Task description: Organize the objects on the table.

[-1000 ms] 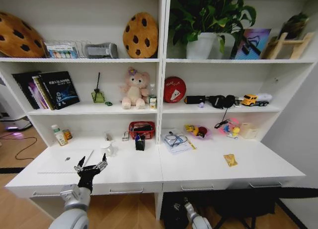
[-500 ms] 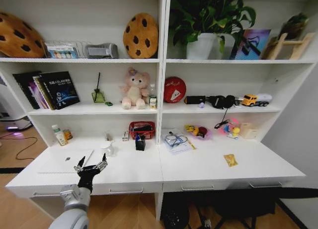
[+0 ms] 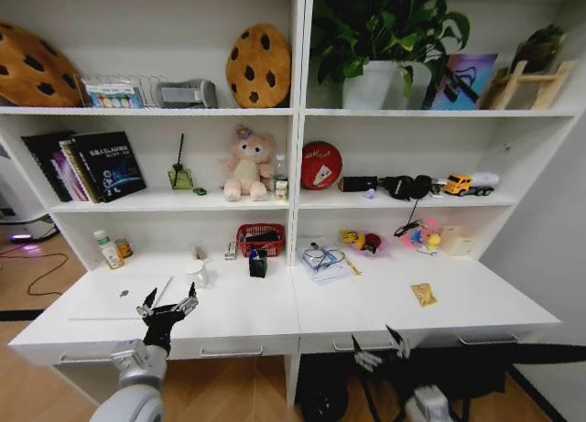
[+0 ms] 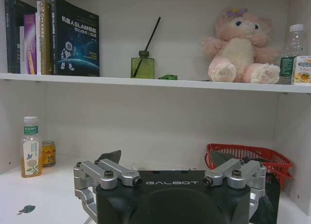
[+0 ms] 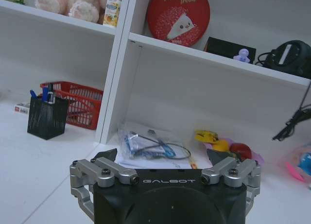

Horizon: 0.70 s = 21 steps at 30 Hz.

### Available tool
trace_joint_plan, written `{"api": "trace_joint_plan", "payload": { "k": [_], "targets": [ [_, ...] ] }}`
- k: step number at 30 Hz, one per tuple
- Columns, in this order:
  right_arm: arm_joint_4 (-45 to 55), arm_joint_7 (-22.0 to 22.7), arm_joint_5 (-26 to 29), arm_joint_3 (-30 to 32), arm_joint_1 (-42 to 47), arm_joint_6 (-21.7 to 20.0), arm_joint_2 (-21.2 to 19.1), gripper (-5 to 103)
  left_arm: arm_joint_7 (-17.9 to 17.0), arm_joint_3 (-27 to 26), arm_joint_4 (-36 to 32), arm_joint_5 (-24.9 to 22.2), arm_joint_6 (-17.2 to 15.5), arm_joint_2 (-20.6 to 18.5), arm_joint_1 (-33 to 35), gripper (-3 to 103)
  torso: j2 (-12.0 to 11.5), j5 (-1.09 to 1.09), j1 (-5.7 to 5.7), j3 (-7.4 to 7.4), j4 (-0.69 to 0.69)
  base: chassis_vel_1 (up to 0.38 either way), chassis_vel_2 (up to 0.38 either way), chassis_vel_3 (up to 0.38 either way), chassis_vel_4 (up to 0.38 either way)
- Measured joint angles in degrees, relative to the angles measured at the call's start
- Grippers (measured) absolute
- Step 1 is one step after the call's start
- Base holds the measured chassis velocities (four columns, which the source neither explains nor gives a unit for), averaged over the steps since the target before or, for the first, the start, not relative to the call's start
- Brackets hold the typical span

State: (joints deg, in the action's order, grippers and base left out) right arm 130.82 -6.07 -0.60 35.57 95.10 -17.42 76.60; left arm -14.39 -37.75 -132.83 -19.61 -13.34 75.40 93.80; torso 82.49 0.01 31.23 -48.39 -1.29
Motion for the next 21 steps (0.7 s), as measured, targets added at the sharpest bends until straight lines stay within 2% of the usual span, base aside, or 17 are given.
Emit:
{"api": "trace_joint_plan", "payload": {
  "k": [3, 5, 14, 21],
  "targets": [
    [-2.8, -2.2, 0.1, -0.5, -4.8, -1.5, -0.3, 100, 0.0, 0.0, 0.0, 0.0, 0.0, 0.0, 0.0, 100, 0.0, 0.00, 0.01, 0.00, 0.00, 0.000, 0.000, 0.000, 0.000],
    [-5.2, -3.5, 0.0, -0.1, -6.0, -0.9, -0.3, 100, 0.0, 0.0, 0.0, 0.0, 0.0, 0.0, 0.0, 100, 0.0, -0.01, 0.01, 0.00, -0.06, 0.000, 0.000, 0.000, 0.000],
    [-7.4, -4.0, 2.6, 2.7, -6.0, 0.8, 0.0, 100, 0.0, 0.0, 0.0, 0.0, 0.0, 0.0, 0.0, 100, 0.0, -0.01, 0.00, 0.00, -0.05, -0.057, -0.057, 0.035, 0.068],
    [-7.2, -4.1, 3.5, 4.0, -6.2, 0.9, -0.4, 100, 0.0, 0.0, 0.0, 0.0, 0.0, 0.0, 0.0, 100, 0.0, -0.02, 0.00, 0.00, -0.06, -0.177, -0.186, 0.190, 0.195]
  ]
}}
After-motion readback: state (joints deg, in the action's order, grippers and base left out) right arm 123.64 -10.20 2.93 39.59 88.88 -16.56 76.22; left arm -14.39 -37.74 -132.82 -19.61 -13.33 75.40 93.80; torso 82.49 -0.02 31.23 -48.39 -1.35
